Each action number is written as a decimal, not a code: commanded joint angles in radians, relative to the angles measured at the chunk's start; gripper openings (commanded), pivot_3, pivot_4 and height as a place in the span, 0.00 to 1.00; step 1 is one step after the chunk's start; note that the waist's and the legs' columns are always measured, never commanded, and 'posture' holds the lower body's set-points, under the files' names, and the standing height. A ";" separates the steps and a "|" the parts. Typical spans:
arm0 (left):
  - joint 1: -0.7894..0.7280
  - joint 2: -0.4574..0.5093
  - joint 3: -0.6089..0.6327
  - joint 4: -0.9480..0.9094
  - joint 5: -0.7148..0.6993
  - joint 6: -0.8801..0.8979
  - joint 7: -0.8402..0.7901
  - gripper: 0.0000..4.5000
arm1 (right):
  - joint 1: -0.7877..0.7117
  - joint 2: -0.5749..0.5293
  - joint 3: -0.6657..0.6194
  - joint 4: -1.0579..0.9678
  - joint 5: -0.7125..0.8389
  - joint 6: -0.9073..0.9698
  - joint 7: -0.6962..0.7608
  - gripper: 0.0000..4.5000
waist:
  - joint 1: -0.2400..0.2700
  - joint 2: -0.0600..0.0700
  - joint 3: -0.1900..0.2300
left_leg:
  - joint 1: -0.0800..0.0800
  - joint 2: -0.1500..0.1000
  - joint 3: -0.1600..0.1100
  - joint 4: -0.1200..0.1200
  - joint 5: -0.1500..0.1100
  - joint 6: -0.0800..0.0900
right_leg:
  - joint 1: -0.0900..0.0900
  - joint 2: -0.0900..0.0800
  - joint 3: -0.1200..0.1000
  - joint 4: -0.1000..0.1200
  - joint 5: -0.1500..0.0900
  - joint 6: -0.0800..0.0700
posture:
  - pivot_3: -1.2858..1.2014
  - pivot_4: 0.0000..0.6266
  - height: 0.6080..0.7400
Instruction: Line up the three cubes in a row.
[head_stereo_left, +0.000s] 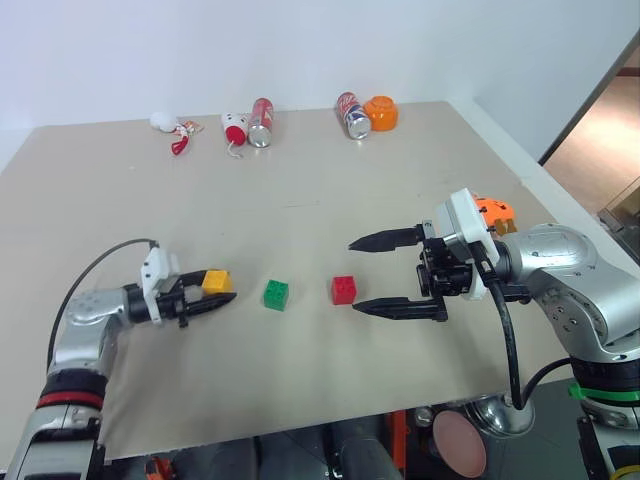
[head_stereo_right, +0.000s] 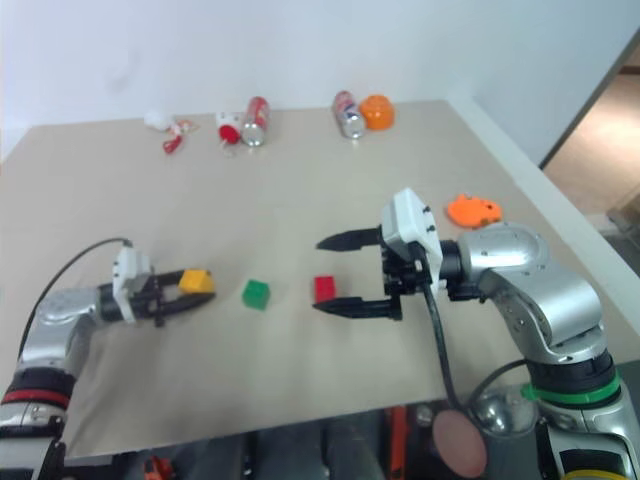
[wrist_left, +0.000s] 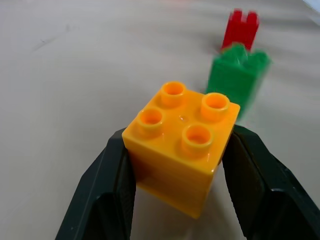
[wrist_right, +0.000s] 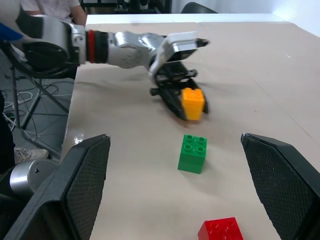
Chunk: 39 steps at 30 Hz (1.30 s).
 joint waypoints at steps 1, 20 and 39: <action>-0.001 0.015 0.023 -0.059 -0.023 0.008 0.009 0.42 | -0.009 -0.001 -0.018 -0.017 0.015 -0.016 0.005 0.96 | 0.004 0.000 0.000 | 0.000 0.000 0.000 0.000 0.000 0.001 | 0.000 0.000 -0.001 0.000 -0.001 -0.002 | 0.52 0.24 1.00; 0.040 0.012 0.017 0.024 0.039 -0.156 0.034 0.42 | -0.036 0.032 0.013 0.021 -0.002 -0.036 0.030 0.96 | 0.000 0.001 -0.001 | 0.001 0.000 0.001 0.000 0.001 0.001 | 0.000 0.000 0.000 0.000 -0.001 -0.003 | 0.52 0.24 1.00; 0.060 -0.031 0.010 -0.118 -0.003 -0.018 0.085 0.42 | -0.053 0.026 0.017 0.039 -0.003 -0.035 0.048 0.96 | 0.000 0.001 -0.001 | 0.000 0.001 0.003 -0.002 0.007 0.002 | -0.001 0.000 0.001 0.000 0.002 -0.003 | 0.52 0.24 1.00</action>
